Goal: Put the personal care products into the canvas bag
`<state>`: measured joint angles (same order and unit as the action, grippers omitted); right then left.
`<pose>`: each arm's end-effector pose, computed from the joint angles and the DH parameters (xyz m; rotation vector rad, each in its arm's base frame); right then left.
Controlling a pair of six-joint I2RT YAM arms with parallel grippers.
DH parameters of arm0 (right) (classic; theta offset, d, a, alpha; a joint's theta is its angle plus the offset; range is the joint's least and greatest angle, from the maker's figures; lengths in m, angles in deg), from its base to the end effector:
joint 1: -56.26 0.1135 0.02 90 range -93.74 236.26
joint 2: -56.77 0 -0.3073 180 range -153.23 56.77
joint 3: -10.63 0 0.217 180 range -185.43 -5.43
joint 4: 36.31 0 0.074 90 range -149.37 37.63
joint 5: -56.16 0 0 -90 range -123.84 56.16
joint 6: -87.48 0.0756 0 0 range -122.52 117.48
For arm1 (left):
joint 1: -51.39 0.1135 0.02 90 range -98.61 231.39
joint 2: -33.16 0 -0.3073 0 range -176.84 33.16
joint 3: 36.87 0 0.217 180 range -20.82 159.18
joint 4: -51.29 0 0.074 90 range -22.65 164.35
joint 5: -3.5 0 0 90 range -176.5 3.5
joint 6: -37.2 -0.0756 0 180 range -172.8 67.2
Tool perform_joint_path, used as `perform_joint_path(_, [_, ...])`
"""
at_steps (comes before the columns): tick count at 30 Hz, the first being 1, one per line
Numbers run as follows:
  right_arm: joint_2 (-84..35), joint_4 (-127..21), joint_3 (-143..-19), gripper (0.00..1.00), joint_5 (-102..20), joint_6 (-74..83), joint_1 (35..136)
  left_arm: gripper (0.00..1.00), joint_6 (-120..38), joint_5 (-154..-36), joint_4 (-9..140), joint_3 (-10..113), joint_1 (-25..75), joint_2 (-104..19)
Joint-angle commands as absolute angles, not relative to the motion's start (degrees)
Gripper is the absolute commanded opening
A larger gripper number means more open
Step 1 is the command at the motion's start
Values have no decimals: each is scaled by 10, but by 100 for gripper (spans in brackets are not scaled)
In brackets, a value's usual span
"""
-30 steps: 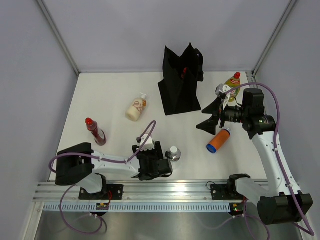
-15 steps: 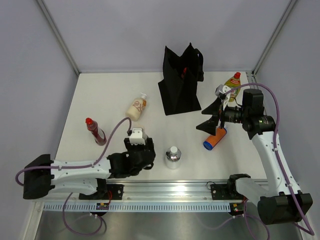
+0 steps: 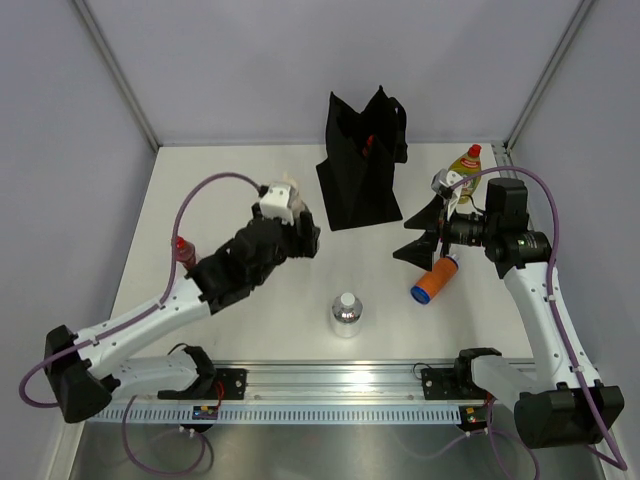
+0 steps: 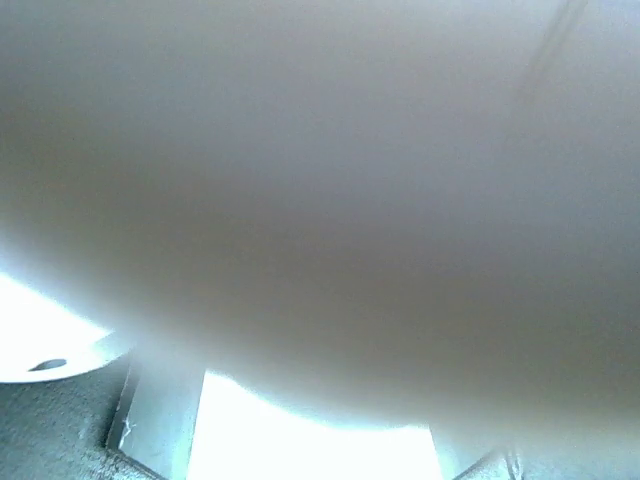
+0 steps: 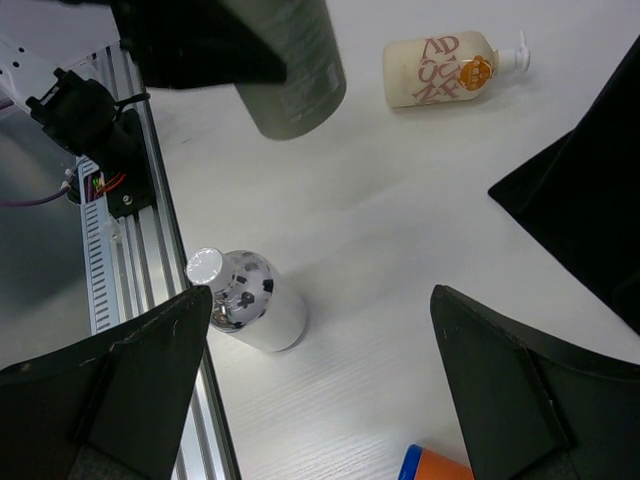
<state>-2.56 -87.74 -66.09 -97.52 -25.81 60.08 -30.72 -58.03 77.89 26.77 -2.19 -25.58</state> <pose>0.1546 0.0782 0.3825 -1.0198 1.6439 0.9594 0.1520 -0.1454 0.3428 0.2005 1.9124 -0.4087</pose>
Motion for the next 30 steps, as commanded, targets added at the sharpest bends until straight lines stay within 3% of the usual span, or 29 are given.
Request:
perform_joint_path(1, [-25, -866, -658, 100, -981, -258, 592, 0, -365, -678, 643, 464, 29, -312])
perform_joint_path(5, [-24, -859, -654, 99, -983, -251, 587, 0, -357, -755, 630, 617, 64, -417])
perform_joint_path(12, [-28, -851, -644, 99, -996, -243, 575, 0, -381, -787, 553, 830, 105, -627])
perform_joint_path(18, [-33, -845, -639, 100, -1001, -243, 569, 0, -402, -807, 570, 1017, 138, -799])
perform_joint_path(21, [-39, -848, -639, 99, -1000, -248, 569, 0, -390, -824, 594, 1068, 154, -848])
perform_joint_path(30, [-55, -852, -636, 100, -1009, -256, 569, 0, -379, -829, 600, 1066, 172, -884])
